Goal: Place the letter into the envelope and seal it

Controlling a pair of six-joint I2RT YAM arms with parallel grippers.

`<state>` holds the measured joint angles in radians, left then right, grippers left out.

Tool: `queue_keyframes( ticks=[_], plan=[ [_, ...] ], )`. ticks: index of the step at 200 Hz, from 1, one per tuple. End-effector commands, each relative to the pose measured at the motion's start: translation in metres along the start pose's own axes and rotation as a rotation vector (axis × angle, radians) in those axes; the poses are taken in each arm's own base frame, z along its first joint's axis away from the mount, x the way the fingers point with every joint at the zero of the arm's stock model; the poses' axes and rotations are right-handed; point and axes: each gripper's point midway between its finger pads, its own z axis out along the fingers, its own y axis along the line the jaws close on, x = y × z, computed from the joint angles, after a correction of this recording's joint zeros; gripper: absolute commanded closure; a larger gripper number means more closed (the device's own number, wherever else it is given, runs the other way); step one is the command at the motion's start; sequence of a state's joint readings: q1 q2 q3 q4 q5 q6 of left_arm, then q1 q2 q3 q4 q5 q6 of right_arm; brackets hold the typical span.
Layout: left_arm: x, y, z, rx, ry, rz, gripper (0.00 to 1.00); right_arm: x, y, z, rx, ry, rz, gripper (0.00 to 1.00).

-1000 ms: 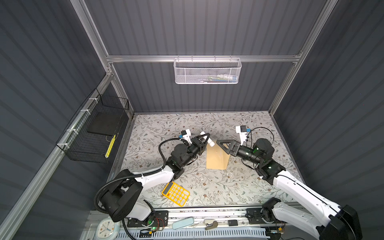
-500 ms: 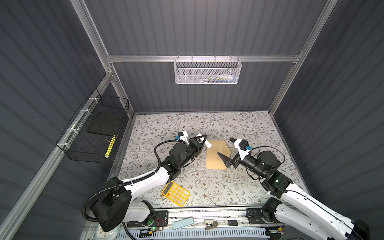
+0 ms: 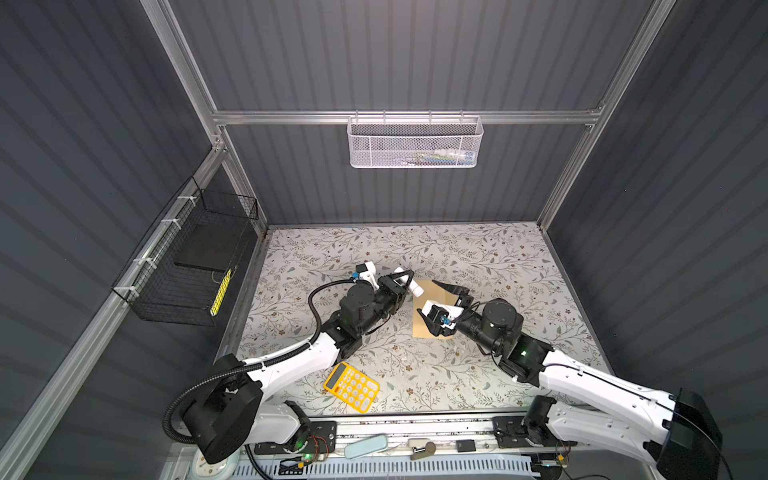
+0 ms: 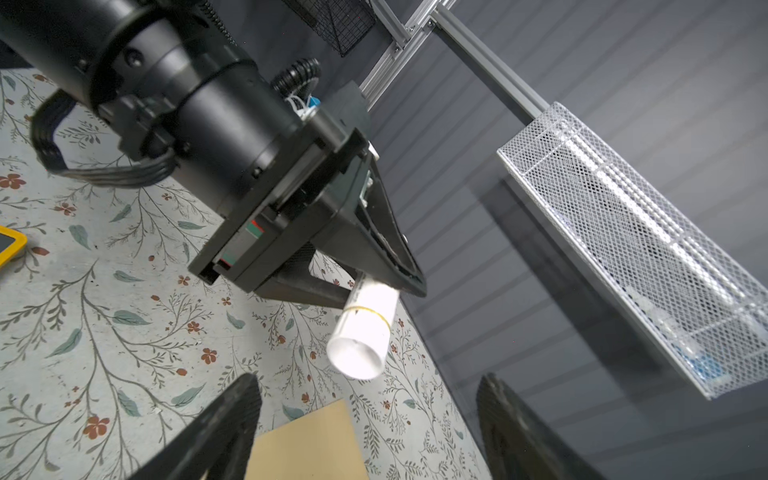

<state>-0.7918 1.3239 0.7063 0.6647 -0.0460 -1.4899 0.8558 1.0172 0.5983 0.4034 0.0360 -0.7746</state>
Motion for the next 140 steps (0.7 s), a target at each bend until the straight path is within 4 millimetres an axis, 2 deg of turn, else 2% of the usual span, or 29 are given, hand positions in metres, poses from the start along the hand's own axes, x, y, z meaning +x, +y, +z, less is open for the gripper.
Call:
queue_keyframes(
  ticks=[1, 30, 62, 140],
  plan=[
    [-0.007, -0.023, 0.001, 0.046, -0.021, 0.007, 1.0, -0.013, -0.017, 0.005, 0.063, -0.019, -0.048, 0.22],
    [-0.006, -0.025, 0.001, 0.045, -0.019, 0.009, 1.0, -0.013, -0.016, 0.01, 0.06, -0.021, -0.036, 0.35],
    [-0.007, -0.025, 0.001, 0.047, -0.02, 0.009, 1.0, -0.015, -0.012, 0.014, 0.041, -0.019, -0.021, 0.54],
    [-0.007, -0.026, 0.0, 0.05, -0.022, 0.015, 1.0, -0.015, -0.006, 0.02, 0.008, -0.018, -0.013, 0.55]
  ],
)
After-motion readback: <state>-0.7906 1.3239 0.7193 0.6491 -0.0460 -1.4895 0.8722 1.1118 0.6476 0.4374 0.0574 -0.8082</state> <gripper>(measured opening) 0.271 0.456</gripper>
